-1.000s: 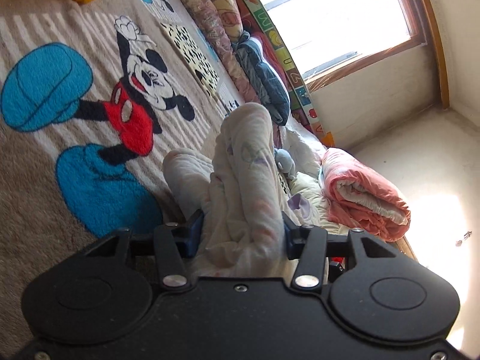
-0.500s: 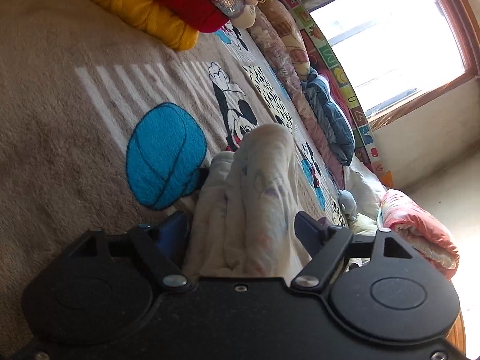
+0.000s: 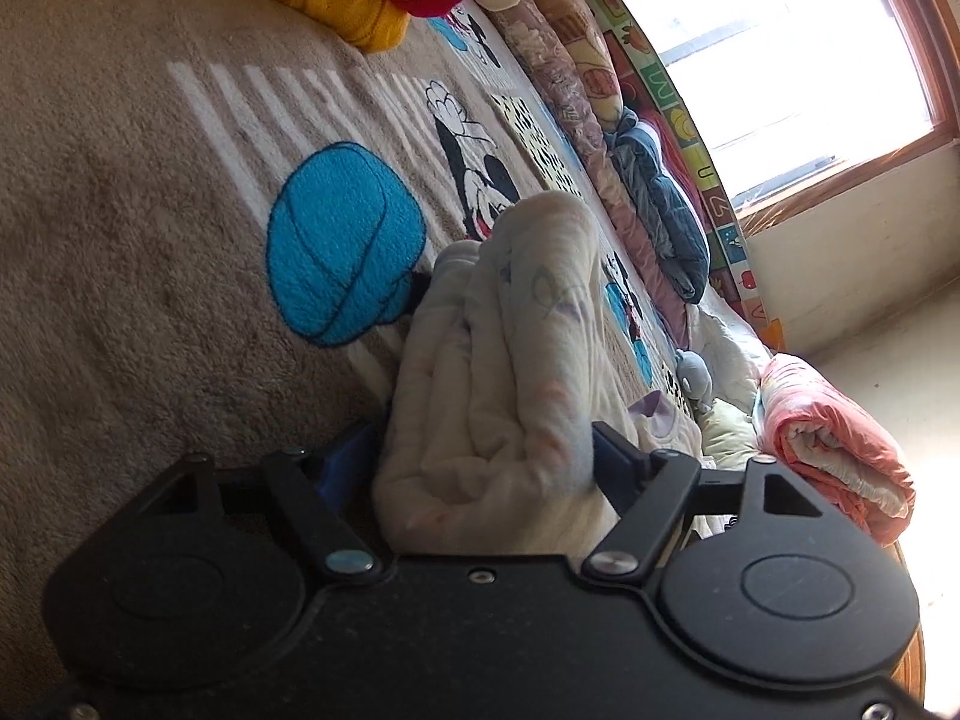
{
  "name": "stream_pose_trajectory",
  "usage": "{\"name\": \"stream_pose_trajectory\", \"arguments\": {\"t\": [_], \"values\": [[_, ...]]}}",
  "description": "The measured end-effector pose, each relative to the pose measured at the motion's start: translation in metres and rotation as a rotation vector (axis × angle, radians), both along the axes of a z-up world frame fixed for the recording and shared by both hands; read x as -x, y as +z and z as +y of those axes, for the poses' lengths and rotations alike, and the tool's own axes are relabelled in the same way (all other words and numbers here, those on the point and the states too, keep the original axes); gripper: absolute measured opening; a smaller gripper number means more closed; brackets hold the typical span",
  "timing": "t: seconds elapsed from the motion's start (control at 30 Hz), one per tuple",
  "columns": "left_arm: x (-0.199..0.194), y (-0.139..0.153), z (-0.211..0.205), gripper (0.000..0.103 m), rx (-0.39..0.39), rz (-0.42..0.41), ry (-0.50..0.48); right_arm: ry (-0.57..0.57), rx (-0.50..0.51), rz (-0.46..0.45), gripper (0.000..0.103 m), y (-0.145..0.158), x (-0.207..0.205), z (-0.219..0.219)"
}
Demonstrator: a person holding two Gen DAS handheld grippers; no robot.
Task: Fold clothes
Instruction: 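Carry the folded garment with both grippers toward the clothes stack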
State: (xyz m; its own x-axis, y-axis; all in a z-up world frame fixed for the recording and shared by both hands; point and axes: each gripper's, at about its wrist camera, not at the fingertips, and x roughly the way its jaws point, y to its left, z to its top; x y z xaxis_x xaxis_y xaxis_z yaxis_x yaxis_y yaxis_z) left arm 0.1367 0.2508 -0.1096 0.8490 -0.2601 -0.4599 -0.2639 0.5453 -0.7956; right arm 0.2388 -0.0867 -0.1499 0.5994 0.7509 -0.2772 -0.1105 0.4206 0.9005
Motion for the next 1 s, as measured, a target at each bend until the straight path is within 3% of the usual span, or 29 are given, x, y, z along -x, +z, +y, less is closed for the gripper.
{"name": "stream_pose_trajectory", "arguments": {"t": [0.13,0.27,0.53,1.0], "values": [[-0.004,-0.001,-0.007,0.060,0.013,-0.005,-0.008,0.006,-0.018,0.020,0.064,-0.002,-0.006,0.008],[-0.004,0.001,0.002,0.052,0.091,-0.034,-0.017,0.007,-0.080,0.011,0.058,-0.003,-0.005,0.011],[-0.014,0.018,0.023,0.051,0.164,-0.163,-0.014,0.049,-0.160,-0.066,0.058,0.024,-0.026,0.022],[-0.065,0.036,0.054,0.051,0.127,-0.280,-0.011,0.118,-0.173,-0.132,0.058,0.044,-0.097,0.060]]}}
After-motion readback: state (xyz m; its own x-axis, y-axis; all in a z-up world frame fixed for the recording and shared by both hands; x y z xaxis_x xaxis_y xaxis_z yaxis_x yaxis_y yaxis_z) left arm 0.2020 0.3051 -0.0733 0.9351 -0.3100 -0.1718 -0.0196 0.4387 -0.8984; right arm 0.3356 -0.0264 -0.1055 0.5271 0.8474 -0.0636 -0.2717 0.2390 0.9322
